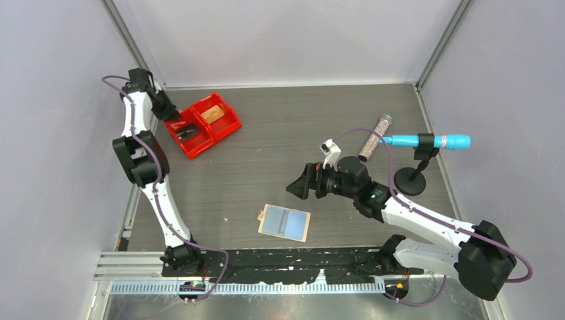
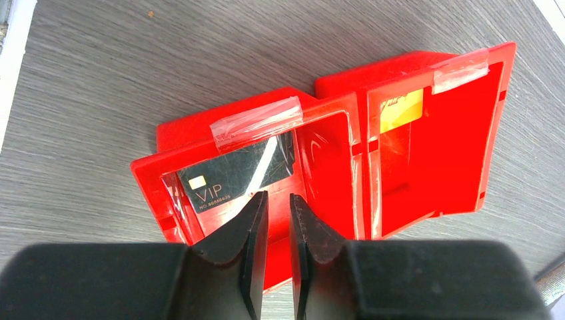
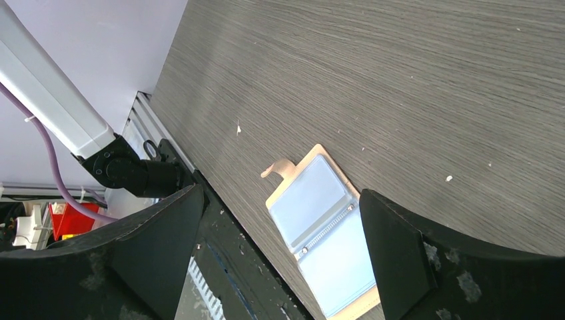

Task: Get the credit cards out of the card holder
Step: Place the credit card in the storage box, then remove the credit card from the card holder.

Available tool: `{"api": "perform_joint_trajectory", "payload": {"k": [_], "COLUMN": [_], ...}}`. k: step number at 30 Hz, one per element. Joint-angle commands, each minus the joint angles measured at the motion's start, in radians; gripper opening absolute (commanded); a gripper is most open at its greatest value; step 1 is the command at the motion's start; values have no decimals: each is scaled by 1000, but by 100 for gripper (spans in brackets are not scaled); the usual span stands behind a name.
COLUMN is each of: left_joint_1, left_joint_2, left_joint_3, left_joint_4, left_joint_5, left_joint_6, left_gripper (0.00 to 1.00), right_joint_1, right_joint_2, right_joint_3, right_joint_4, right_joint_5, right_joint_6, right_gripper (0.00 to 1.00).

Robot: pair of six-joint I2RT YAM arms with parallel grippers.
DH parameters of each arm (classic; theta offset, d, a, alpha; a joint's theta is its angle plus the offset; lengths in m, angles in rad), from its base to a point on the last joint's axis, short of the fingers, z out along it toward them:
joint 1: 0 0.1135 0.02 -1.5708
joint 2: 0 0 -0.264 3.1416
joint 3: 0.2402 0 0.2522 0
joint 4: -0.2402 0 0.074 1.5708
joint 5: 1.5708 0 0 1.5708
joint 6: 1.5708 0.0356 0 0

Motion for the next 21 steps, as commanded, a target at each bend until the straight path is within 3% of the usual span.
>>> {"api": "perform_joint_trajectory", "payload": {"k": [1,13,21], "left_joint_1": [4,-65,-189], "left_joint_2": [-41,-309,-620], "left_joint_3": [19,-188,-447], "left_joint_4": [2,27,-4], "left_joint_5": [-6,0,41], "left_joint_6": [16,-9,0], "left_gripper": [20,22,25], "right_joint_1": [-5,-5,-4], "right_joint_2": [-22,-34,-48], "right_joint_3": [32,34,-42], "right_joint_4": [50,-71,-105], "right_joint_5": [-10,64,100], "right_joint_6": [-5,59,177], "right_gripper": [95,99,84]}}
